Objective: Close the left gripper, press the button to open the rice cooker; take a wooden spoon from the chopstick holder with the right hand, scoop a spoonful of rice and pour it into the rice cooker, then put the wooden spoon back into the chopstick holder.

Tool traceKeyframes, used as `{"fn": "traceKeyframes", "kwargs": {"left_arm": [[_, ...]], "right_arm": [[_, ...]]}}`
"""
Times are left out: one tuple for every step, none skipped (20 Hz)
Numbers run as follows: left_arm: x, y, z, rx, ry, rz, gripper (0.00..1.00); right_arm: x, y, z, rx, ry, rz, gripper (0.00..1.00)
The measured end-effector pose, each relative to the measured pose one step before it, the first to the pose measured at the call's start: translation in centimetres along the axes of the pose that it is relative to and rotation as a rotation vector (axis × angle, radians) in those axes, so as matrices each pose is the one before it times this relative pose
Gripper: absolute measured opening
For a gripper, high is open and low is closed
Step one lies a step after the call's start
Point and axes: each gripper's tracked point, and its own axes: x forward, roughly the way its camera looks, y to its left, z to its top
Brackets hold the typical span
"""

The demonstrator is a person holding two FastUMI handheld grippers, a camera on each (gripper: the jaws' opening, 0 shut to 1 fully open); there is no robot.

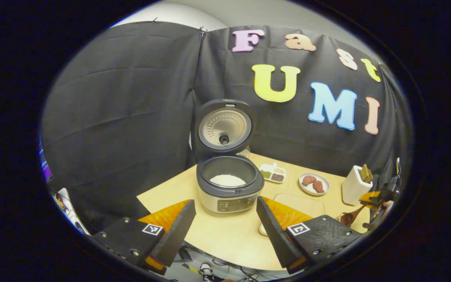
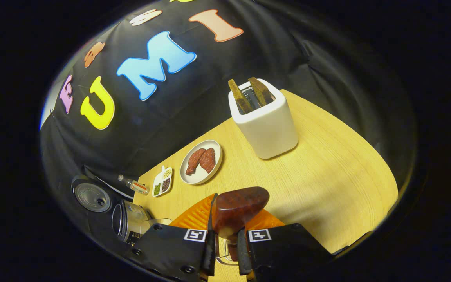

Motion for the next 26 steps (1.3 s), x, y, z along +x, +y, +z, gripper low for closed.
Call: {"fn": "traceKeyframes", "kwargs": {"left_arm": [[0.174, -0.114, 0.26, 0.00538, -0.0008, -0.00721, 0.99], [0.267, -0.024, 0.295, 0.01113, -0.00324, -0.0054, 0.99], [0.314, 0.056, 0.501, 0.01234, -0.00455, -0.00629, 0.99], [0.197, -0.025, 0.328, 0.00686, -0.00286, -0.00711, 0.99], [0.44, 0.07, 0.363, 0.00217, -0.00075, -0.00873, 0.99], [0.36, 0.064, 0.28, -0.00523, 0.00302, -0.00978, 0.99], [0.371, -0.108, 0.562, -0.01602, 0.00228, -0.01662, 0.99], [0.201, -0.025, 0.849, -0.02022, -0.00689, -0.01844, 0.99], [0.363, 0.202, 1.107, -0.01656, -0.0123, -0.01419, 0.99], [0.267, 0.399, 1.3, -0.01123, -0.01645, -0.00873, 0.99], [0.564, 0.491, 1.468, -0.00866, -0.01982, -0.00674, 0.99], [0.718, 0.543, 1.41, -0.00776, -0.01977, -0.00845, 0.99], [0.764, 0.656, 1.408, -0.00512, -0.0155, -0.00662, 0.99], [1.005, 0.818, 1.364, -0.00225, -0.01176, -0.00508, 0.99], [1.019, 0.805, 1.381, 0.00028, -0.01577, -0.00485, 0.99], [1.153, 0.754, 1.438, 0.00113, -0.02157, -0.00545, 0.99], [1.196, 0.913, 1.305, 0.00385, -0.0189, -0.00382, 0.99], [1.162, 0.851, 1.033, 0.00517, -0.01394, -0.00429, 0.98], [1.185, 0.681, 1.013, 0.00455, -0.01131, -0.00618, 0.99], [1.222, 0.582, 1.045, 0.00282, -0.01187, -0.00935, 0.99], [1.209, 0.476, 1.05, 0.00165, -0.0099, -0.01173, 0.99], [1.257, 0.535, 0.906, 0.00035, -0.00756, -0.01099, 0.99], [1.253, 0.462, 0.912, -0.00031, -0.00774, -0.01132, 0.99], [1.175, 0.434, 0.756, -0.00151, -0.00181, -0.0166, 0.99], [1.324, 0.138, 0.633, -0.00255, 0.00201, -0.01615, 0.99], [1.431, 0.132, 0.439, -0.00335, 0.0052, -0.01466, 0.98]], "right_arm": [[0.201, -0.37, 0.225, 0.02296, -0.00908, -0.00877, 0.25], [-0.011, -0.142, -0.175, 0.01557, -0.00037, -0.01185, 0.27], [-0.039, 0.042, -0.14, 0.01144, -0.00186, -0.0025, 0.24], [-0.24, 0.184, -0.3, 0.0073, 0.0003, -0.00713, 0.29], [-0.227, 0.024, -0.265, 0.00034, 0.00798, 0.0002, 0.29], [-0.175, 0.052, 0.165, 0.00344, -0.02124, -0.00969, 0.24], [-0.433, 0.115, 0.645, 0.00672, -0.03447, -0.01393, 0.49], [-0.341, -0.25, 0.807, 0.0068, -0.04177, -0.02566, 0.75], [-0.626, -0.165, 0.44, 0.00708, -0.03802, -0.01656, 1.0], [-0.496, -0.14, 0.344, 0.00447, -0.02467, -0.01442, 0.98], [-0.657, -0.206, 0.046, -0.00044, -0.01215, -0.01463, 0.98], [-0.662, -0.426, 0.074, -0.00428, -0.01324, -0.01937, 0.98], [-0.567, -0.366, 0.256, -0.00604, -0.02095, -0.02257, 0.98], [-0.847, -0.234, 0.397, -0.00193, -0.02637, -0.01784, 0.98], [-0.785, 0.088, 0.394, 0.00194, -0.02668, -0.00716, 0.98], [-0.809, 0.092, 0.279, -0.0011, -0.0279, -0.00619, 0.98], [-0.621, -0.05, 0.377, -0.00756, -0.02735, -0.01436, 0.98], [-0.769, -0.144, 0.211, -0.01005, -0.02529, -0.01442, 0.98], [-0.777, 0.017, 0.252, -0.01236, -0.02177, -0.01294, 0.98], [-0.998, 0.017, 0.265, -0.01057, -0.02499, -0.01147, 0.98], [-0.978, 0.2, 0.422, -0.01021, -0.03037, -0.00578, 0.98], [-0.911, 0.226, 0.1, -0.00998, -0.02704, -0.00624, 0.98], [-0.948, 0.109, 0.056, -0.00983, -0.02035, -0.01049, 0.98], [-0.925, 0.068, 0.23, -0.00999, -0.02154, -0.00917, 0.98], [-0.832, 0.272, 0.173, -0.00988, -0.02086, -0.00675, 0.98], [-0.928, 0.297, 0.205, -0.01329, -0.02363, -0.00541, 0.98]]}}
